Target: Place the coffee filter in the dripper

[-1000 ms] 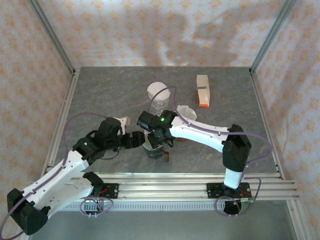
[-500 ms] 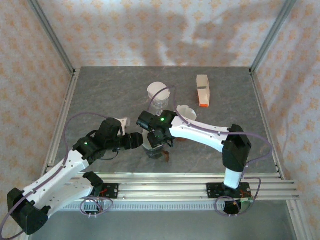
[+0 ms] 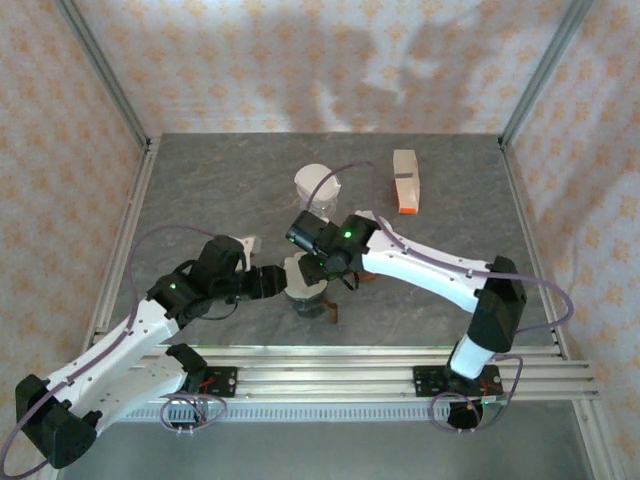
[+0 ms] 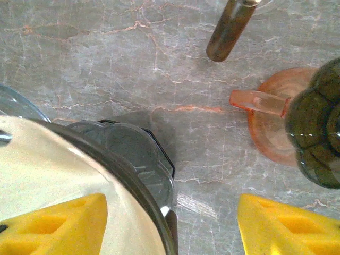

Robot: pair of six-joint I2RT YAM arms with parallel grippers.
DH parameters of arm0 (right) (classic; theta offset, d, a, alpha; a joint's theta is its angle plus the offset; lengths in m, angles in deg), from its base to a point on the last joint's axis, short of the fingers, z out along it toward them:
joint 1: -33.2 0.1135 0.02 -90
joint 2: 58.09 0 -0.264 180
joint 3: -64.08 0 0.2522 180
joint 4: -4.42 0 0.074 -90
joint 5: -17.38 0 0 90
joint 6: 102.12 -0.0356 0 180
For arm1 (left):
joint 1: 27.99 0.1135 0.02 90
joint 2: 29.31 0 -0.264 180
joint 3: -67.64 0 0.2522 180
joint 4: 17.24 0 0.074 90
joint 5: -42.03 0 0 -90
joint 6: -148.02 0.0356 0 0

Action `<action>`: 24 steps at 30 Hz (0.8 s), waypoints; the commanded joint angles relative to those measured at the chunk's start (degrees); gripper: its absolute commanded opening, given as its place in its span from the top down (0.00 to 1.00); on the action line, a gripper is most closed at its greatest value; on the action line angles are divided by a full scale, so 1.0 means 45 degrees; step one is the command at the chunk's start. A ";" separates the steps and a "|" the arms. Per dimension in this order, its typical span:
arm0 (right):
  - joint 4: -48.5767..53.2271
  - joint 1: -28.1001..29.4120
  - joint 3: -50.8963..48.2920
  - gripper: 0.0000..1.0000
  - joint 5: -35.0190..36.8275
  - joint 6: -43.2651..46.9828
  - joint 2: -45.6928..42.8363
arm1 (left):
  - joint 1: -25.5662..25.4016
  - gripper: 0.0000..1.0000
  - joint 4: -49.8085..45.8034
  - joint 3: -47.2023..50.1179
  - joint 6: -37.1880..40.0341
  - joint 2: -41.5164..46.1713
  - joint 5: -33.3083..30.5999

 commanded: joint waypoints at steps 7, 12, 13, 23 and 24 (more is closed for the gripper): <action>0.0338 -0.0338 -0.0918 0.36 0.0881 -0.0573 -0.0971 | 0.0115 0.37 -0.0328 -0.0204 0.0181 -0.0069 -0.0321; 0.0508 -0.0368 -0.0860 0.37 0.1089 -0.0678 -0.1039 | 0.0115 0.37 -0.0381 -0.0208 0.0201 -0.0119 -0.0372; 0.0514 -0.0372 -0.0834 0.37 0.1086 -0.0663 -0.1044 | 0.0115 0.37 -0.0406 -0.0200 0.0221 -0.0128 -0.0393; -0.0357 -0.0368 -0.0435 0.33 0.0833 0.0528 -0.1408 | 0.0109 0.37 -0.0367 -0.0241 0.0201 -0.0174 -0.0361; -0.0440 -0.0368 -0.0355 0.32 0.0695 0.0664 -0.1411 | 0.0115 0.36 -0.0367 -0.0244 0.0201 -0.0174 -0.0356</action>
